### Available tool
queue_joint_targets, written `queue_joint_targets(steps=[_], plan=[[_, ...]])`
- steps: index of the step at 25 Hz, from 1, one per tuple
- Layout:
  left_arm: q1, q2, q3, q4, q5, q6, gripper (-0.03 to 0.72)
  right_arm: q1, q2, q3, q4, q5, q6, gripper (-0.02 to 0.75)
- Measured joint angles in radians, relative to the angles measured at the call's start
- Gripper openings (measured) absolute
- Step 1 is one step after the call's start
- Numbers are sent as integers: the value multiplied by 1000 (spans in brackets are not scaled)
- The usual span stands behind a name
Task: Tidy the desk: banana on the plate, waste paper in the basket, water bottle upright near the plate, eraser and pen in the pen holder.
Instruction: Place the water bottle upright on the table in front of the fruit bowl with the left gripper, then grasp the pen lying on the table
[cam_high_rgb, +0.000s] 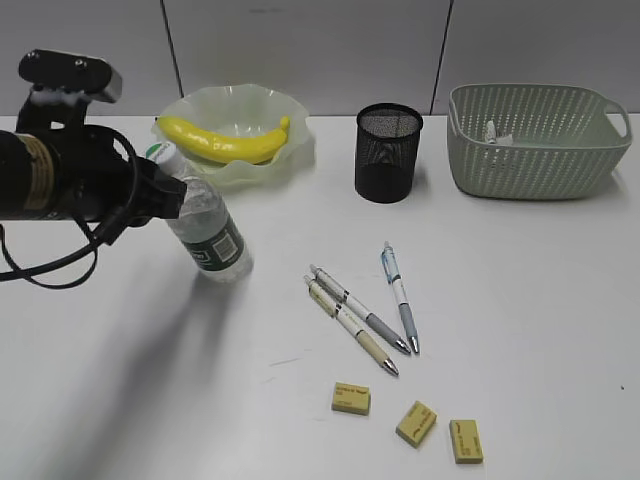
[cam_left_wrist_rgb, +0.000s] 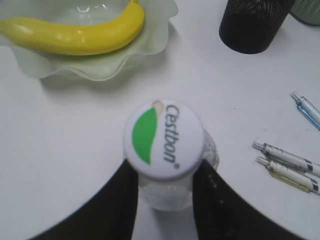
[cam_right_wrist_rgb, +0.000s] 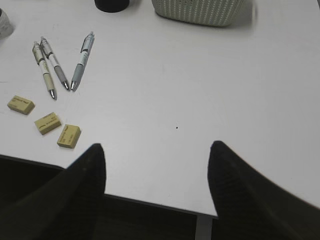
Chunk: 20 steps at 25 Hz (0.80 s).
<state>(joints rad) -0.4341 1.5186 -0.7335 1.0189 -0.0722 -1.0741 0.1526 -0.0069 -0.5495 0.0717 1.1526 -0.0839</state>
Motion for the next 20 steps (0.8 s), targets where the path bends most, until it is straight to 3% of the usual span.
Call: queue_joint_targets(steps=[2,3,5,7,15,20], plan=[[0,4,-26,-3,26,0,226,0,0,0,0,-1,0,509],[0,4,-50,-5,41,0,127,0,0,0,0,-1,0,509],[-1,4,-102,-17,86,0,23,0,0,0,0,-1,0,509],[-1,4,-127,-15,112,0,-10,0,0,0,0,-1,0,509],[-1,58,-133,-14,134,0,13,0,0,0,0,-2,0,509],[-1,5,-133,-14,150,0,223,0,0,0,0,-3,0,509]])
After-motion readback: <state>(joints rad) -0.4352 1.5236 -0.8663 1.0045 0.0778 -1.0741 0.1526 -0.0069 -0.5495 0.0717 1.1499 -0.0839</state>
